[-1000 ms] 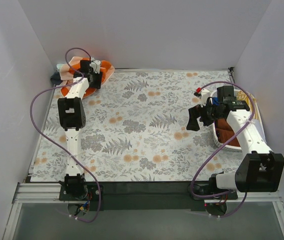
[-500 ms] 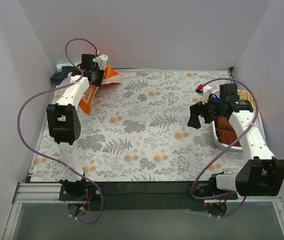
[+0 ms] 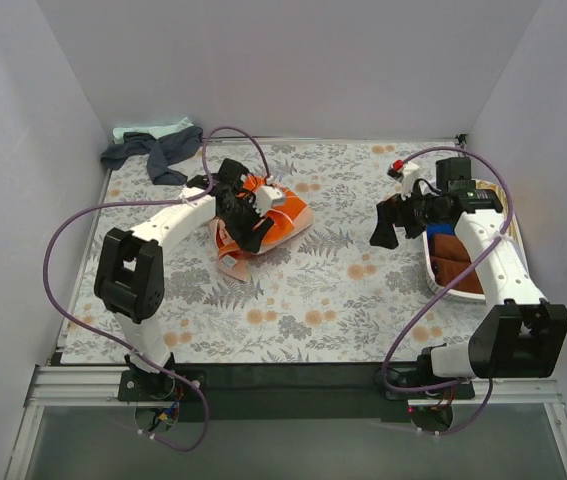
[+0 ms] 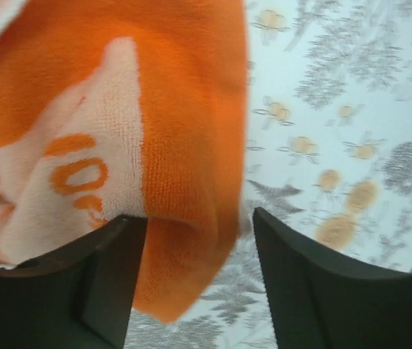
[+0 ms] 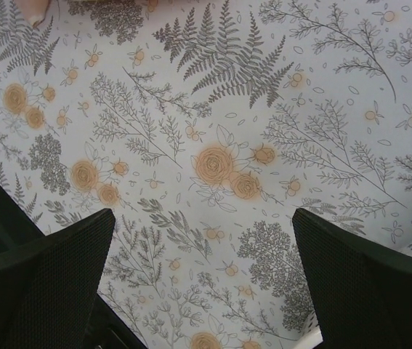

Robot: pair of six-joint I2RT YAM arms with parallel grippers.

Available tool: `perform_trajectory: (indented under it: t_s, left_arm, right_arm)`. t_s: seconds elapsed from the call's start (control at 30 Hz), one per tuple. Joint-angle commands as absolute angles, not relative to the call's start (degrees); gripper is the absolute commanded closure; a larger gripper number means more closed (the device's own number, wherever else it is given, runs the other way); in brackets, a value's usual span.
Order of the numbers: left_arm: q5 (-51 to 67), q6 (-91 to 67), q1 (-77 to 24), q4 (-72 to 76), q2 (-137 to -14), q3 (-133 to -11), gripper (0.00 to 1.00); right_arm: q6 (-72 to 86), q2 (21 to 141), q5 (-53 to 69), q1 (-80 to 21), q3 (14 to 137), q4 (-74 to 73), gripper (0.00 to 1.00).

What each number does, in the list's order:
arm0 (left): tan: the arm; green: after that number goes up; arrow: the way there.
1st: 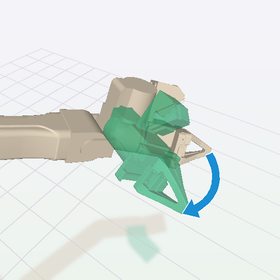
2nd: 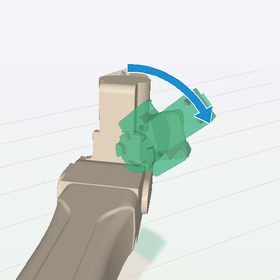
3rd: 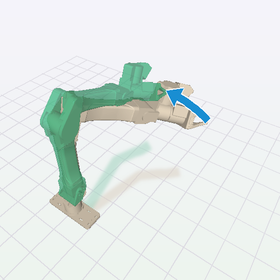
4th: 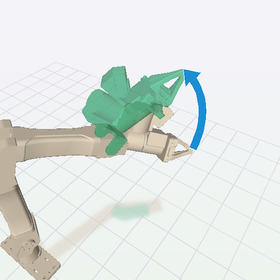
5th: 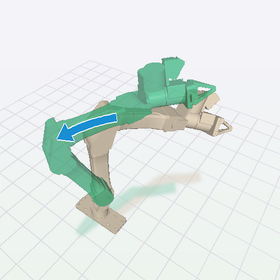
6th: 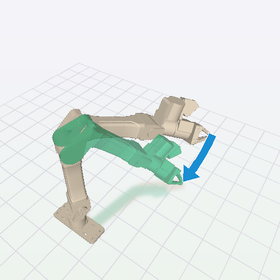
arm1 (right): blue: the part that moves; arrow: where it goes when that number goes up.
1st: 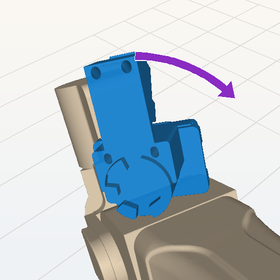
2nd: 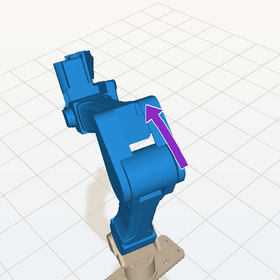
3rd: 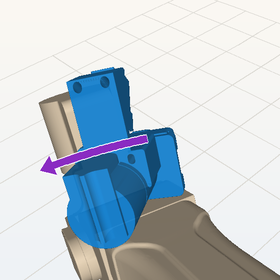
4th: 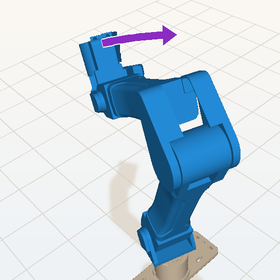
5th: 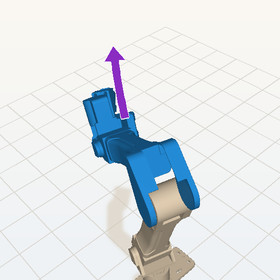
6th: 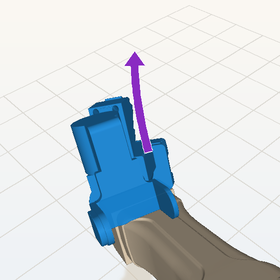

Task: Roll the towels
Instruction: Move the towel to the center of the board, then flatten the towel

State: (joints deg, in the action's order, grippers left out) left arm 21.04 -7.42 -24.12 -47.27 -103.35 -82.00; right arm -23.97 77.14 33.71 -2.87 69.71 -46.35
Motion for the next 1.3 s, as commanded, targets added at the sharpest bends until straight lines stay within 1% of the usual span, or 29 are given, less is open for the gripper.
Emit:
perform_trajectory:
  t_s: [0.0,0.1,0.17,0.27,0.33,0.37,0.47,0.6,0.67,0.83,0.9,0.93,1.03,1.13,1.23,1.27]
  left_arm:
    - [29.4,-4.6,-25.2,-51.7,-99.5,-83.0,0.42]
    - [29.1,-3.5,-25.0,-52.6,-99.1,-84.7,0.39]
    - [27.8,-3.8,-25.0,-52.0,-98.9,-85.3,0.37]
    - [26.3,-4.4,-25.0,-49.2,-98.4,-85.3,0.32]
    - [28.1,-4.6,-25.1,-47.6,-98.3,-85.2,0.31]
    - [28.7,-4.7,-25.2,-46.9,-98.6,-84.9,0.31]
    - [30.2,-5.0,-25.2,-38.7,-96.9,-82.5,0.3]
    - [30.9,-9.8,-25.5,-33.0,-96.5,-80.3,0.3]
    - [29.4,-12.7,-26.0,-31.2,-96.2,-79.2,0.3]
    - [23.4,-13.0,-26.9,-23.1,-91.8,-73.2,0.29]
    - [19.8,-11.4,-28.7,-21.5,-91.3,-72.3,0.28]
    - [14.4,-10.9,-29.8,-20.6,-90.8,-71.6,0.28]
    - [7.0,-9.2,-33.6,-16.6,-89.8,-68.4,0.28]
    - [1.8,-7.8,-37.2,-13.3,-90.2,-66.0,0.28]
    - [0.8,-9.4,-40.0,-12.7,-92.3,-65.6,0.28]
    - [-1.5,-9.9,-41.5,-12.6,-93.5,-65.2,0.27]
  right_arm:
    - [-23.0,79.4,36.6,-4.7,72.5,-46.4,0.02]
    - [-21.8,81.6,36.2,-7.1,73.8,-46.2,0.02]
    - [-20.3,83.5,35.6,-9.5,74.7,-45.8,0.03]
    - [-16.8,86.6,33.8,-12.4,75.8,-44.0,0.13]
    - [-14.8,88.1,32.8,-13.4,76.5,-41.5,0.16]
    - [-13.8,89.8,32.5,-14.1,76.7,-40.5,0.18]
    - [-10.4,94.3,31.5,-14.9,78.8,-37.5,0.29]
    - [-5.4,100.6,31.7,-15.1,82.1,-34.1,0.39]
    - [-3.2,104.2,31.1,-15.4,84.0,-33.0,0.39]
    - [0.9,110.6,32.8,-15.4,87.7,-28.0,0.39]
    - [2.5,113.9,34.2,-15.7,90.0,-27.1,0.39]
    - [2.6,115.0,34.5,-16.0,90.6,-26.7,0.39]
    - [4.0,118.6,36.4,-16.7,92.1,-25.0,0.38]
    - [5.2,121.5,37.6,-17.1,93.1,-23.1,0.38]
    - [6.3,124.4,38.8,-17.5,94.4,-22.7,0.38]
    - [6.5,125.6,39.5,-17.8,94.5,-22.6,0.37]
